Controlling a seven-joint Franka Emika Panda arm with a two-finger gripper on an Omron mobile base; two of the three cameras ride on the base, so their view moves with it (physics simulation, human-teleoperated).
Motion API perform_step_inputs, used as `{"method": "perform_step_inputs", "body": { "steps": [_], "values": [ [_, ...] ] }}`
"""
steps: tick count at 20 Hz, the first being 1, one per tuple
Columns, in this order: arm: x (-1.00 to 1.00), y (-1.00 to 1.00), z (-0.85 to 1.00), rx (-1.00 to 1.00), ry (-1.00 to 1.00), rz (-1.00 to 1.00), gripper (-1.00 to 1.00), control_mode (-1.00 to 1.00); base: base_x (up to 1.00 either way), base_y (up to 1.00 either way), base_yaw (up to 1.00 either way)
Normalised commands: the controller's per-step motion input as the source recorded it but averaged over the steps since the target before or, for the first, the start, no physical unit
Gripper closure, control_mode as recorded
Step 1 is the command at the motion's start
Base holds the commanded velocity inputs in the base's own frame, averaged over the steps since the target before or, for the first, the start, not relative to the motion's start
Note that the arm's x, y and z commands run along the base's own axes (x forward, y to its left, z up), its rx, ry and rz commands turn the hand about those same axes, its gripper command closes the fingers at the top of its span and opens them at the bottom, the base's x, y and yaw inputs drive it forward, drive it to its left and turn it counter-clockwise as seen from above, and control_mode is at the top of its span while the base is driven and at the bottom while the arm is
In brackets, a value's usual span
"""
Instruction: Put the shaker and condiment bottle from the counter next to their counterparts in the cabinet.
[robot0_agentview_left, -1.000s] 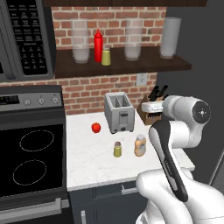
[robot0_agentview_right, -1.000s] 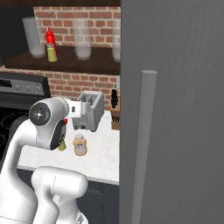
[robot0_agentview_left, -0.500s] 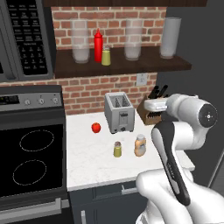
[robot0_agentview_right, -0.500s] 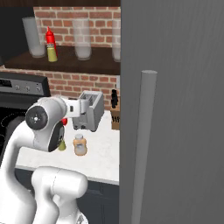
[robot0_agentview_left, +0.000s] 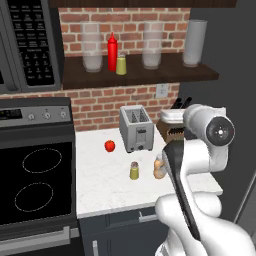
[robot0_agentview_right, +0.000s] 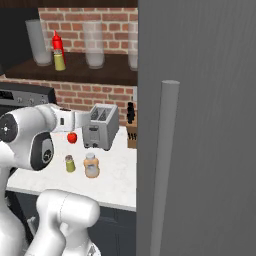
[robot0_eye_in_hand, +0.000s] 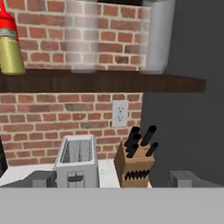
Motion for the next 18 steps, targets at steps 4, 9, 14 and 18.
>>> {"method": "perform_step_inputs", "body": {
  "steps": [4,9,14,18],
  "values": [
    [-0.16,0.25,-0.17,-0.05,-0.07,-0.32,-1.00,-1.00,0.00,0.00,0.00],
    [-0.10,0.16,-0.25,-0.05,-0.03,-0.33,-1.00,-1.00,0.00,0.00,0.00],
    [-0.09,0.10,-0.45,-0.01,0.00,-0.36,-1.00,-1.00,0.00,0.00,0.00],
    [-0.13,0.12,-0.59,0.00,0.00,-0.37,-1.00,-1.00,0.00,0.00,0.00]
  ]
}}
